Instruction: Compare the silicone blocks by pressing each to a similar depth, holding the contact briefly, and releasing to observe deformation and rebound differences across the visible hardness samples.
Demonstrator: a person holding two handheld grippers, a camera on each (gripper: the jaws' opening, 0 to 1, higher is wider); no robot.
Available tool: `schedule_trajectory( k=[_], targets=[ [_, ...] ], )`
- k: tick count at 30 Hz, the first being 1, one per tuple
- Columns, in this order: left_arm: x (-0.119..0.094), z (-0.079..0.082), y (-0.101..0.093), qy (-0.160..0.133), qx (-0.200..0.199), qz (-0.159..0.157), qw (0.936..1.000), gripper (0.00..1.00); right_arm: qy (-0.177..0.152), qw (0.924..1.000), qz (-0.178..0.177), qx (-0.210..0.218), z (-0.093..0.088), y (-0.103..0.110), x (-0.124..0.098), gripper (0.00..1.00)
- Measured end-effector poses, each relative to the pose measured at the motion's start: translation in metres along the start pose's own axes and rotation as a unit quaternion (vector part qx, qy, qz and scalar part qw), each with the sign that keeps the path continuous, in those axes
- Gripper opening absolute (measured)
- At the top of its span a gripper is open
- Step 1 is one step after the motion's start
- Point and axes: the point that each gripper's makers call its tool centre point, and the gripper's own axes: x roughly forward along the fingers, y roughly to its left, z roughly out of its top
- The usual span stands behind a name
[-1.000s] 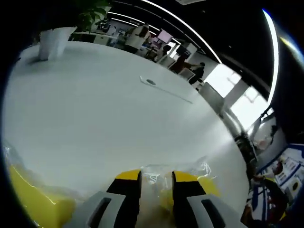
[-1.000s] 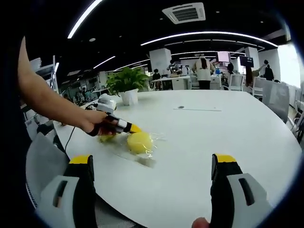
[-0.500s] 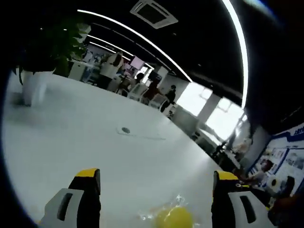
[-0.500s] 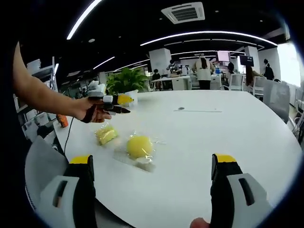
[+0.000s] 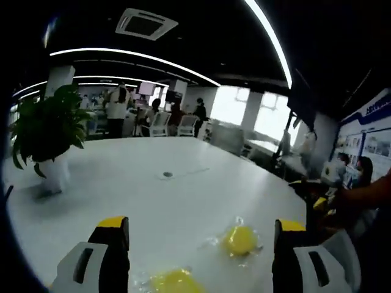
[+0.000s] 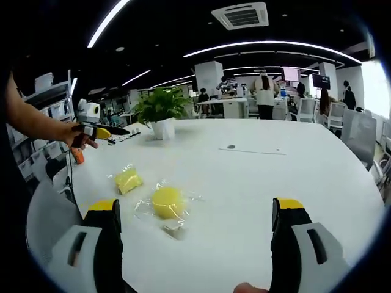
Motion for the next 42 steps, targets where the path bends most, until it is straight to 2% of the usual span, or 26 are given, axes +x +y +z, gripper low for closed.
schedule_trajectory(
  k=[2, 4, 6, 8, 9, 11, 13, 15, 17, 18, 20, 21, 24, 26, 28, 31, 33, 36, 42],
  targets=[
    [-0.013, 0.003, -0.003, -0.004, -0.007, -0.001, 1.0000, 1.00, -0.002, 1.0000, -0.007, -0.003, 0.005, -0.004, 0.001, 0.96],
    [-0.027, 0.009, -0.002, -0.023, 0.011, 0.008, 0.9997, 1.00, 0.001, 1.0000, 0.002, 0.001, 0.006, -0.002, 0.004, 0.96],
    [-0.039, 0.016, 0.001, -0.057, -0.026, 0.021, 0.9978, 1.00, 0.013, 0.9999, 0.004, -0.011, 0.004, 0.000, 0.007, 0.96],
    [-0.048, 0.010, 0.002, -0.041, -0.006, 0.032, 0.9986, 1.00, 0.018, 0.9997, 0.004, -0.016, 0.004, 0.002, 0.010, 0.96],
    [-0.053, 0.010, 0.004, -0.043, 0.010, 0.042, 0.9981, 1.00, 0.019, 0.9997, 0.005, -0.016, 0.004, 0.002, 0.010, 0.96],
    [-0.067, 0.013, 0.003, -0.068, 0.014, 0.052, 0.9962, 1.00, 0.020, 0.9996, 0.005, -0.022, 0.006, 0.003, 0.013, 0.96],
    [-0.077, 0.012, 0.008, -0.071, 0.016, 0.069, 0.9950, 1.00, 0.025, 0.9990, 0.014, -0.035, 0.010, 0.002, 0.013, 0.96],
    [-0.092, 0.008, 0.013, -0.073, 0.028, 0.087, 0.9931, 1.00, 0.033, 0.9986, 0.029, -0.027, 0.014, 0.000, 0.012, 0.96],
    [-0.107, 0.002, 0.016, -0.073, 0.035, 0.101, 0.9916, 1.00, 0.033, 0.9987, 0.031, -0.020, 0.019, -0.005, 0.008, 0.96],
    [-0.113, -0.002, 0.017, -0.071, 0.037, 0.107, 0.9910, 1.00, 0.043, 0.9983, 0.035, -0.017, 0.018, -0.007, 0.007, 0.97],
    [-0.125, -0.015, 0.021, -0.062, 0.048, 0.119, 0.9898, 1.00, 0.056, 0.9963, 0.048, -0.044, 0.014, -0.002, 0.004, 0.97],
    [-0.129, -0.022, 0.022, -0.060, 0.048, 0.123, 0.9894, 1.00, 0.053, 0.9957, 0.042, -0.063, 0.014, -0.002, 0.003, 0.97],
    [-0.144, -0.056, 0.025, -0.039, 0.026, 0.135, 0.9897, 1.00, 0.032, 0.9978, 0.033, -0.049, 0.012, 0.010, 0.000, 0.97],
    [-0.153, -0.071, 0.027, -0.043, -0.002, 0.141, 0.9891, 1.00, 0.024, 0.9985, 0.024, -0.042, 0.004, 0.019, -0.001, 0.97],
    [-0.161, -0.079, 0.028, -0.045, 0.000, 0.149, 0.9878, 1.00, 0.024, 0.9987, 0.016, -0.041, -0.007, 0.028, -0.002, 0.97],
    [-0.167, -0.081, 0.030, -0.059, -0.010, 0.150, 0.9869, 1.00, 0.035, 0.9987, 0.013, -0.033, -0.033, 0.049, -0.008, 0.97],
    [-0.167, -0.084, 0.033, -0.056, -0.003, 0.153, 0.9866, 1.00, 0.049, 0.9983, 0.017, -0.027, -0.047, 0.059, -0.011, 0.97],
    [-0.166, -0.084, 0.035, -0.059, -0.009, 0.153, 0.9864, 1.00, 0.062, 0.9975, 0.019, -0.029, -0.056, 0.062, -0.016, 0.97],
    [-0.154, -0.088, 0.029, -0.055, -0.003, 0.140, 0.9886, 1.00, 0.063, 0.9977, 0.004, -0.025, -0.058, 0.047, -0.026, 0.97]
  ],
)
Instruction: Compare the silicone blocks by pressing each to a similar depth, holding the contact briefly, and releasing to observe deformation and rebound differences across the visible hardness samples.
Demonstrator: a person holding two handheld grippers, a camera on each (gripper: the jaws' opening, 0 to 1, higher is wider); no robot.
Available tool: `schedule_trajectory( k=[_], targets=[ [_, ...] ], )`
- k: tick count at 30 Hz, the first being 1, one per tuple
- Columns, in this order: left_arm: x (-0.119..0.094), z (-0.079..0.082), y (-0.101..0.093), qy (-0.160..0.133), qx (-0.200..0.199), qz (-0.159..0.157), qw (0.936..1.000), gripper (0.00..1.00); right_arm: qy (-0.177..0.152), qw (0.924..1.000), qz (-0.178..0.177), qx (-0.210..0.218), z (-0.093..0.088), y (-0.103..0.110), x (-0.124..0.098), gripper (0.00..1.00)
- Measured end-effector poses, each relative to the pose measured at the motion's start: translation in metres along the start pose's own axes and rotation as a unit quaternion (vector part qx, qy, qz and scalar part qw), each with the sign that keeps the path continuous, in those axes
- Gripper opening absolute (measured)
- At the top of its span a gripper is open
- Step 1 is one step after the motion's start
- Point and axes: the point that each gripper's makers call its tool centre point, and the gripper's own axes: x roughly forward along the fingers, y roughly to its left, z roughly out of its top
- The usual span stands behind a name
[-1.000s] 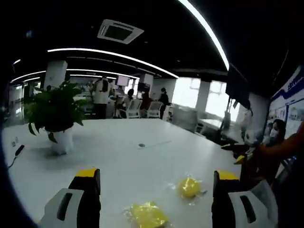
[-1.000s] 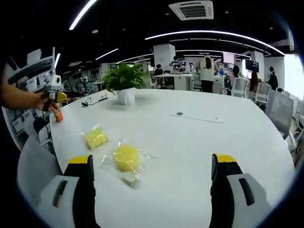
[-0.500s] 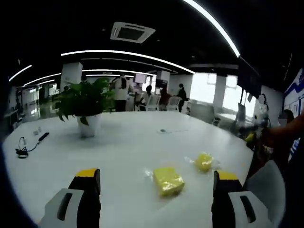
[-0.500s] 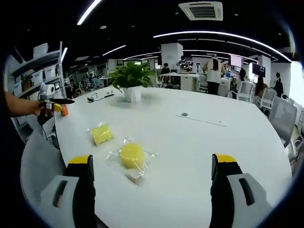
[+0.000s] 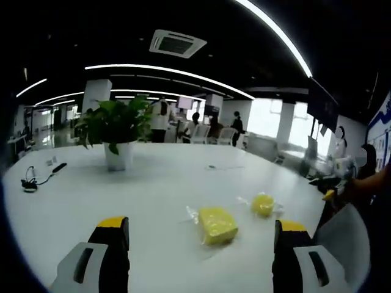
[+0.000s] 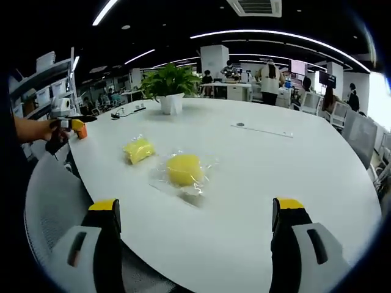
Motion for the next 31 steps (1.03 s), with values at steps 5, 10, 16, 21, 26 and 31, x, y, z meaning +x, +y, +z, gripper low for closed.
schedule_trajectory(
  k=[5, 10, 16, 21, 26, 31],
  targets=[
    [0.002, -0.010, -0.013, 0.011, 0.011, -0.003, 0.9999, 1.00, -0.007, 0.9999, -0.002, 0.009, -0.004, 0.001, -0.001, 0.97],
    [0.002, -0.015, -0.023, 0.021, 0.005, -0.013, 0.9997, 1.00, -0.008, 0.9999, -0.002, 0.011, -0.006, 0.001, 0.001, 0.97],
    [-0.001, -0.015, -0.014, 0.029, 0.034, 0.003, 0.9990, 1.00, -0.006, 0.9997, -0.002, 0.023, -0.008, 0.006, 0.004, 0.97],
    [-0.004, -0.003, -0.013, 0.011, 0.008, -0.006, 0.9999, 1.00, -0.014, 0.9996, -0.010, 0.023, 0.002, 0.005, 0.001, 0.97],
    [-0.004, -0.004, -0.010, 0.018, 0.000, 0.007, 0.9998, 1.00, -0.014, 0.9996, -0.010, 0.022, -0.001, 0.001, 0.003, 0.97],
    [-0.004, -0.005, -0.012, 0.010, -0.012, 0.008, 0.9998, 1.00, -0.003, 0.9997, -0.009, 0.022, -0.007, 0.005, 0.005, 0.96]
  ],
)
